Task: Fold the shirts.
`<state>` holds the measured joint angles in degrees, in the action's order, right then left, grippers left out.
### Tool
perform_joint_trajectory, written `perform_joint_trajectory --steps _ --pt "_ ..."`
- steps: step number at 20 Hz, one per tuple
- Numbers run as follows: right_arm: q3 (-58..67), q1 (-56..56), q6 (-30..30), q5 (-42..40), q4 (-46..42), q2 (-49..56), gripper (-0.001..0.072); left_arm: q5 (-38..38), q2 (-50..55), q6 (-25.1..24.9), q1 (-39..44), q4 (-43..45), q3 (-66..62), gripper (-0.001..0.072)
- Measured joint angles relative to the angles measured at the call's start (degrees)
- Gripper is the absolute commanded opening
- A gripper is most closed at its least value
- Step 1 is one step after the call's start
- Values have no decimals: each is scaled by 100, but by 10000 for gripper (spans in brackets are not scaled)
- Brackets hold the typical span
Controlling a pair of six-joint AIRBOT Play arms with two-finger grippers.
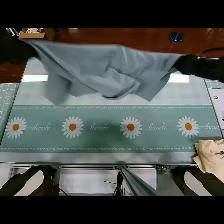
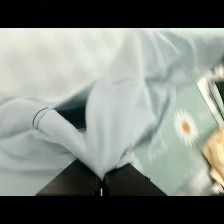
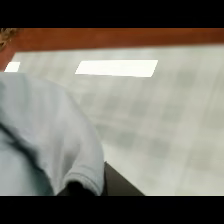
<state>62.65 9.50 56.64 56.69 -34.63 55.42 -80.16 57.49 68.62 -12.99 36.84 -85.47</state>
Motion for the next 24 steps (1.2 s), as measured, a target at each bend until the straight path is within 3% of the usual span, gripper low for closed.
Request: perform_joint_trajectory --steps 8,15,19,24 --pt "1943 76 1158 588 -1569 -1281 20 -127 -752 396 -654 -13 -1919 20" --pt "3126 81 2107 2780 -2743 -1777 20 -1502 -1510 1040 -704 586 -2153 20" --pt "3198 81 2350 4162 -2946 -1515 20 -2188 -1602 1259 -706 750 -1692 20" --pt "2424 -24 2444 4715 -3023 -581 20 -1980 -1526 1145 -634 861 490 20"
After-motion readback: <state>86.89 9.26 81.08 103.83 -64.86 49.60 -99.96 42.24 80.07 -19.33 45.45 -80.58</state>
